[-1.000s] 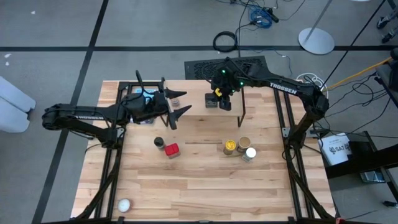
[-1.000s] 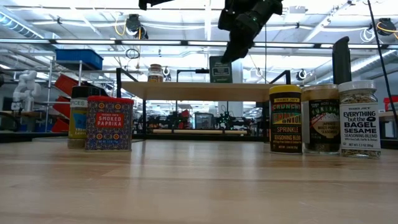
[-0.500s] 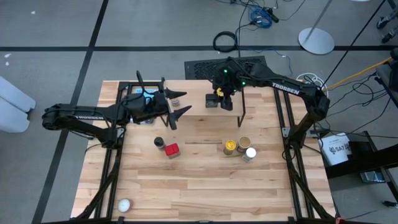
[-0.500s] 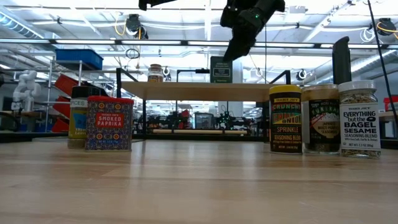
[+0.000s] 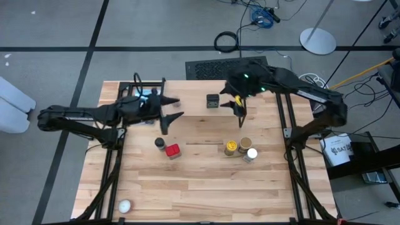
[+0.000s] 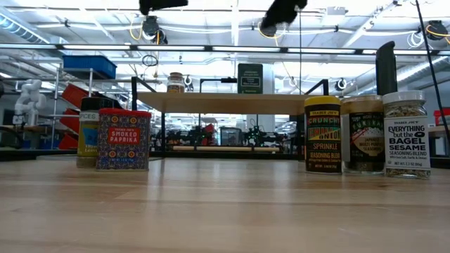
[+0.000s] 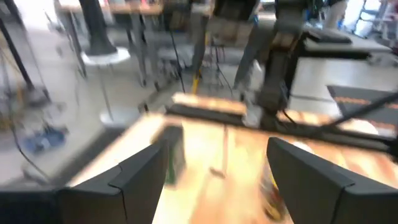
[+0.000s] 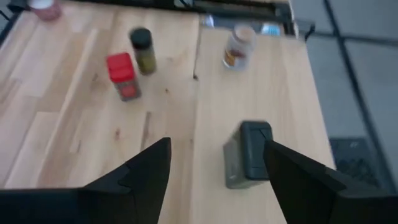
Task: Shelf spices
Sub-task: Put the black seasoning bottle on the shelf
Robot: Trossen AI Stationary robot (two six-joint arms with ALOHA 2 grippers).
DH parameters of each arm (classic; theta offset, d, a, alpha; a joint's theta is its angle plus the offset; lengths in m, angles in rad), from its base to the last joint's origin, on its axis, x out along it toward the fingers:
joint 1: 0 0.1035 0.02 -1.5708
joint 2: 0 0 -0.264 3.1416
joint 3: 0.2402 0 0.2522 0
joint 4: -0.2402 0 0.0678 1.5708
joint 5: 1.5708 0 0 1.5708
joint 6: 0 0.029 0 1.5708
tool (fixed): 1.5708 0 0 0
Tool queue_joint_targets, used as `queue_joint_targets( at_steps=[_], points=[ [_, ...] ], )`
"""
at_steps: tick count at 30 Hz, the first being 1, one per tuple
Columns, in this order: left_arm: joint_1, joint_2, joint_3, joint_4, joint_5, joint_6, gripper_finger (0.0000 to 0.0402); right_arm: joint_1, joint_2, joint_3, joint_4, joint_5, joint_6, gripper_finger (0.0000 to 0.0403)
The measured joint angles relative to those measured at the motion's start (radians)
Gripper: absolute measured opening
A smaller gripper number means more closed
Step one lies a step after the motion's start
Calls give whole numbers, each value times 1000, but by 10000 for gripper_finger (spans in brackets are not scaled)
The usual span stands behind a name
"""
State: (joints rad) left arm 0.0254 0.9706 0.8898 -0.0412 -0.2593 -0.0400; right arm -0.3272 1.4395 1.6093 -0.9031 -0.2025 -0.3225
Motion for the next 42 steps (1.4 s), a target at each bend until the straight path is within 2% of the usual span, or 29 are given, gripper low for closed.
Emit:
queue_joint_targets(
  at_steps=[5,10,15,18,22,25,32,39,42],
  points=[
    [-57,-48,0,-216,23,-159,283,133,-77,0,21,84,44,243],
    [-147,-50,0,-368,30,-293,283,281,-86,0,22,155,122,243],
    [-242,-48,0,-495,96,-482,283,412,-44,0,20,158,158,242],
    [-296,-48,0,-573,93,-586,283,474,-1,0,25,159,158,242],
    [-360,-38,0,-690,35,-683,283,528,68,0,27,153,158,242],
    [-402,-20,0,-755,-6,-685,283,552,116,0,27,151,157,242],
    [-460,65,0,-898,-185,-582,283,567,192,0,42,148,162,242],
    [-458,135,0,-950,-191,-612,283,559,232,0,70,148,131,242],
    [-433,144,0,-949,-148,-635,283,549,239,0,70,146,124,242]
  ],
)
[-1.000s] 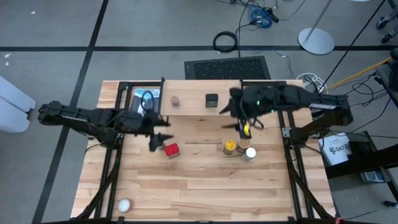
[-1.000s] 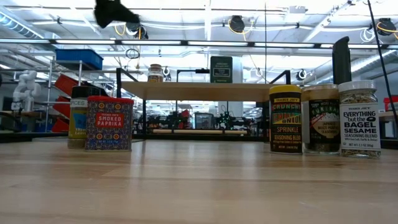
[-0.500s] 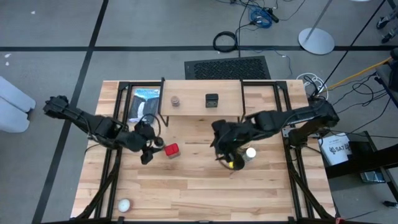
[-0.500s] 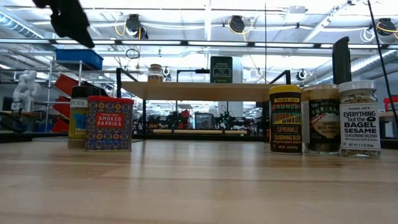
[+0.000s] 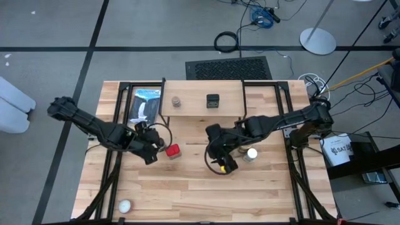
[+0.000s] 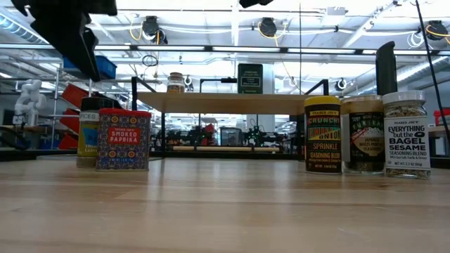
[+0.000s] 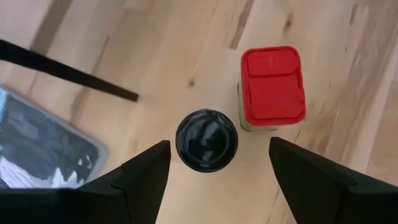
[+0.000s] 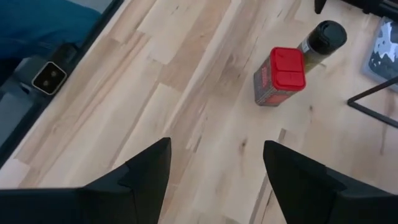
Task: Shelf spices
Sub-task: Put the black seasoning bottle on the shelf
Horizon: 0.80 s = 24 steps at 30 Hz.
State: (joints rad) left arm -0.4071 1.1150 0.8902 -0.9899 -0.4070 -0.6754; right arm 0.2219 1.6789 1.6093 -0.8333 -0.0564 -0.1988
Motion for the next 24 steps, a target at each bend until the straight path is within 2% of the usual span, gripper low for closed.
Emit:
queue_joint_targets(
  at_steps=[6,13,24],
  points=[
    [50,0,0,3,39,18,283,-21,0,0,19,-71,-18,242],
    [78,0,-46,19,81,42,283,-24,0,0,19,-80,-26,242],
    [80,5,-97,147,102,114,283,-26,0,0,19,-80,-27,242]
  ],
)
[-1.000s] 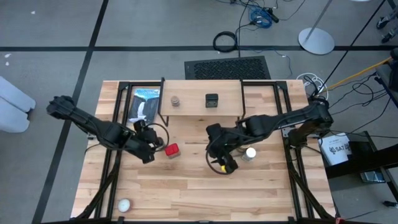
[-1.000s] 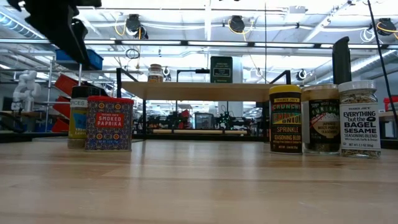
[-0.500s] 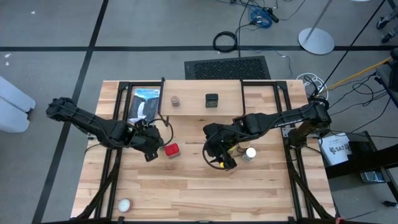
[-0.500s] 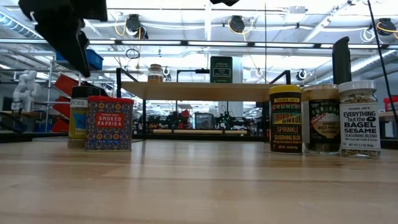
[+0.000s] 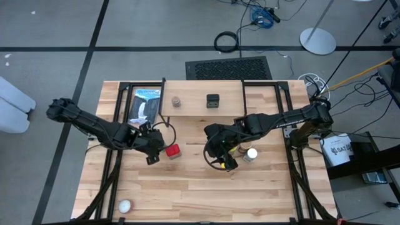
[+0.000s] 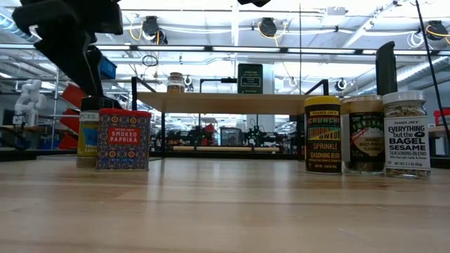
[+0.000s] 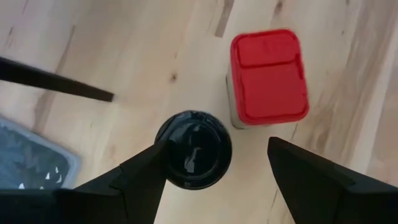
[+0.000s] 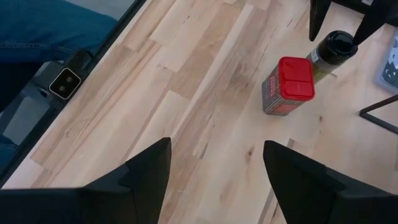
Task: Shelf spices
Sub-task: Put the black seasoning bottle on the shelf
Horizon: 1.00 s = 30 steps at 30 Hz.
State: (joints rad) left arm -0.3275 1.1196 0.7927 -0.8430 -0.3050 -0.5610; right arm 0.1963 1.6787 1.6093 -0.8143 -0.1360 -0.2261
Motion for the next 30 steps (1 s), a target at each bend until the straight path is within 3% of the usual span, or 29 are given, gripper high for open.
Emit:
queue_joint_targets(
  at_steps=[13,24,30],
  points=[
    [15,12,-9,15,-25,28,283,0,0,0,2,2,-3,242],
    [14,11,-6,19,17,26,283,0,0,0,3,2,-10,242],
    [13,12,62,-20,27,52,283,0,0,0,3,2,-14,242]
  ],
)
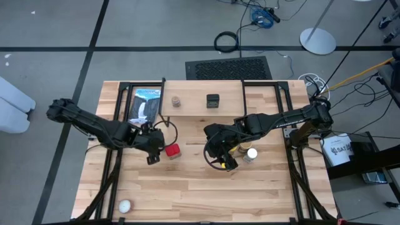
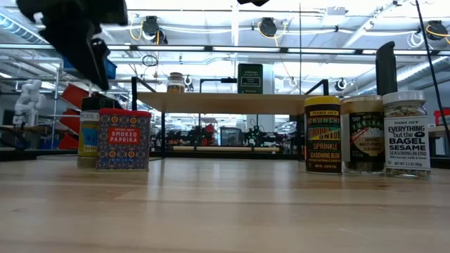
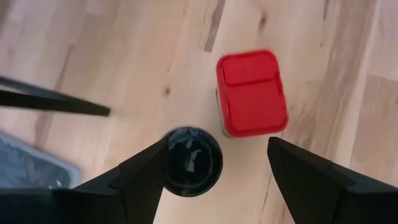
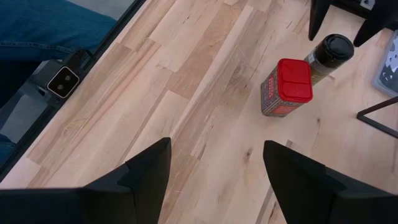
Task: Shelf spices
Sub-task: Put the black seasoning bottle on the shelf
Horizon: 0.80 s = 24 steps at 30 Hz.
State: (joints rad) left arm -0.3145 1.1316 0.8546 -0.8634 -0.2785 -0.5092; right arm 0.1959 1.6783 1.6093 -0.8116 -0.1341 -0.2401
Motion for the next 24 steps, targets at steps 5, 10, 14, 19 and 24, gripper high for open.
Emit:
queue_joint_targets(
  at_steps=[5,10,14,19,24],
  points=[
    [7,0,7,-16,-9,49,283,0,0,0,0,0,-4,242],
    [35,16,0,-73,-11,64,283,0,0,0,0,-1,-4,242],
    [45,31,0,-45,-2,102,283,0,0,0,0,-1,-3,242],
    [66,59,0,-37,39,124,283,0,0,0,0,-1,-2,242],
    [84,97,0,-35,41,152,283,0,0,0,0,-1,0,242]
  ],
)
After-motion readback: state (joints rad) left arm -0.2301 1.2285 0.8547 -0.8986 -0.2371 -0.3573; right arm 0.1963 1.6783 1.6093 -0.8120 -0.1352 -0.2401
